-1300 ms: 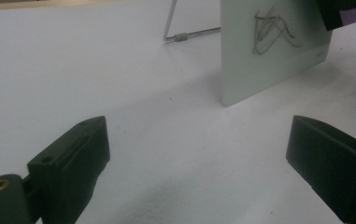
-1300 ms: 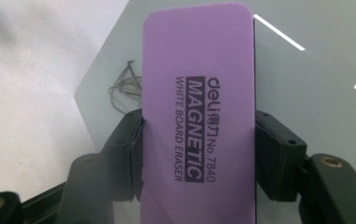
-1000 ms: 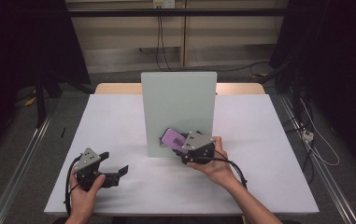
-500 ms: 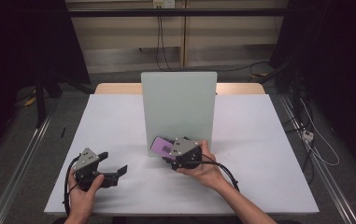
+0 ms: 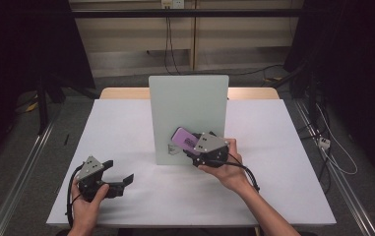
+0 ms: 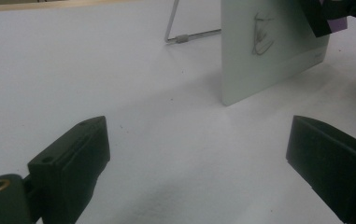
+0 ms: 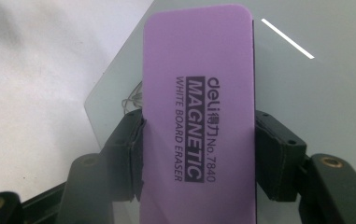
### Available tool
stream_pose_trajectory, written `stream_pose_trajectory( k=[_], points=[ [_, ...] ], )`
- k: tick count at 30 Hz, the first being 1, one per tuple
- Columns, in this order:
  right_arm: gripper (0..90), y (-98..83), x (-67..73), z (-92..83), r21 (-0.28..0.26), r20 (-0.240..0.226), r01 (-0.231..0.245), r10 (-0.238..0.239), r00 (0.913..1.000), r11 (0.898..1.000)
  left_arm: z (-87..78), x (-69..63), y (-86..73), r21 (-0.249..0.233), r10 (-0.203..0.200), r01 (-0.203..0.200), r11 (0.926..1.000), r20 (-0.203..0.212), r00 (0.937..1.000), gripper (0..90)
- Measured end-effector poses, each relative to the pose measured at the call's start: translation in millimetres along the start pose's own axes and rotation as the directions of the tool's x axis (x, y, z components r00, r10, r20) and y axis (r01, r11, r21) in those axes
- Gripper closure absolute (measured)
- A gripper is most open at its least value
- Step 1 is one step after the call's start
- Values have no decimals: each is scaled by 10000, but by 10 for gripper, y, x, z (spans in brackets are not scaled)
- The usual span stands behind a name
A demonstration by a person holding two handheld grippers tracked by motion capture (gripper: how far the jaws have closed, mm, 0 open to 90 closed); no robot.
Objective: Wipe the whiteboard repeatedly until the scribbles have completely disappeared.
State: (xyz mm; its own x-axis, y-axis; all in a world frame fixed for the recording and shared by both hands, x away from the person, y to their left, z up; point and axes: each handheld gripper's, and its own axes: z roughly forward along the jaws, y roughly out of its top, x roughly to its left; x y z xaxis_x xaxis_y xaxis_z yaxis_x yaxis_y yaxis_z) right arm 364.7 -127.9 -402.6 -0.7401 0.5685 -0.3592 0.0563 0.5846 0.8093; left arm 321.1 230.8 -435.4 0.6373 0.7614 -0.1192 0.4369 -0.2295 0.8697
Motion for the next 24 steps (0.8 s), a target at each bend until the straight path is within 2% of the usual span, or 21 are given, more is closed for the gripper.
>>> stream_pose_trajectory(
  k=[6, 11, 17, 20, 23, 24],
  points=[
    [412, -11, 95, 73, 154, -116, 42, -40, 9999, 9999, 13, -2, 1, 26, 9, -9, 10000, 0, 10000, 63],
    [412, -23, 218, 181, 393, -487, 275, -256, 9985, 9988, 22, -11, 2, 40, 14, -14, 10000, 10, 10000, 63],
    [412, -47, 336, 293, 670, -1037, 308, -237, 9943, 9973, 14, -6, 2, 30, 23, -23, 10000, 17, 10000, 63],
    [412, -47, 315, 293, 673, -1204, 89, -7, 9927, 9977, 10, 0, -1, 0, -39, 39, 10000, 3, 10000, 63],
    [412, -37, 294, 275, 662, -1145, 46, 30, 9934, 9978, 4, 6, -1, 14, -3, 3, 10000, -6, 10000, 63],
    [412, -15, 244, 236, 572, -990, -40, 96, 9950, 9984, 2, 6, -1, -1, -7, 7, 10000, -9, 10000, 63]
  ],
)
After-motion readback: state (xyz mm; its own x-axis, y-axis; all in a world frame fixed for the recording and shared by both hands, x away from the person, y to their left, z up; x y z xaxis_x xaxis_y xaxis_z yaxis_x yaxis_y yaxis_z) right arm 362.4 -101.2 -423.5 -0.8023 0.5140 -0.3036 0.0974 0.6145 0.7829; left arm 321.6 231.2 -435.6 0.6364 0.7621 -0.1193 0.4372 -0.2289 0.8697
